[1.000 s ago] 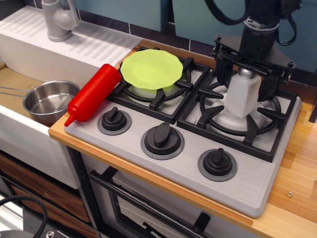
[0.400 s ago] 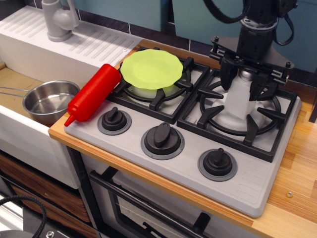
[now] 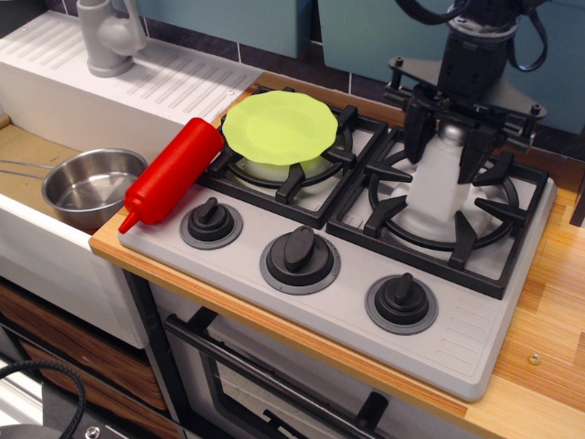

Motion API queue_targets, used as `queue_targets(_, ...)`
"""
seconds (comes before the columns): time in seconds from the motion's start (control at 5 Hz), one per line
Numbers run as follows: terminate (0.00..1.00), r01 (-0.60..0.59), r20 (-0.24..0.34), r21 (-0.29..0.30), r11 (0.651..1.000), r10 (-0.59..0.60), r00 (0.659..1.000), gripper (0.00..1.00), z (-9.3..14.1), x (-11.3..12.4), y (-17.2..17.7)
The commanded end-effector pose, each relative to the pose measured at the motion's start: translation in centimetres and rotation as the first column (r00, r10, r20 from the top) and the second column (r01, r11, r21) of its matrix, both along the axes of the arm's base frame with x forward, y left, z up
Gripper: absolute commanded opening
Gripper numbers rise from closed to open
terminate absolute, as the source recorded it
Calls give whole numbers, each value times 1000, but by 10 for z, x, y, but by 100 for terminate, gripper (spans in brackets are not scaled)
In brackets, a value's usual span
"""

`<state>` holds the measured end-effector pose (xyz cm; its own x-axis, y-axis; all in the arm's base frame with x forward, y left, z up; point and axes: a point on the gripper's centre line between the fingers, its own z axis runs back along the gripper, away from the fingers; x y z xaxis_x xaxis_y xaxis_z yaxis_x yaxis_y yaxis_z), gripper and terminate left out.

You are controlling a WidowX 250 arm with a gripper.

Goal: Put saltcontainer on plate and ketchupbottle in pot or pan in sink

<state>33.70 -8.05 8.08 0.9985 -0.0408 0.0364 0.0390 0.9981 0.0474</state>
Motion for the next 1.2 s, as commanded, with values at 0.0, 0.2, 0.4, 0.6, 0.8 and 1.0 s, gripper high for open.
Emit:
queue_targets(0.0, 0, -6, 75, -27, 1000, 8, 997, 0, 58, -2, -4)
queue_targets(0.2, 0, 1, 71, -27, 1000, 1, 997, 0, 62, -4, -2)
queue_targets(0.4, 0, 26, 85, -24, 999, -23, 996, 0, 62, 0, 8)
queue_targets(0.6, 0, 77, 105, -13, 997, -75, 992, 0, 64, 3, 28)
queue_targets(0.8, 0, 125, 119, -4, 992, -123, 985, 0, 67, 7, 49)
queue_targets(1.0, 0, 165, 132, 7, 986, -165, 977, 0, 68, 11, 73)
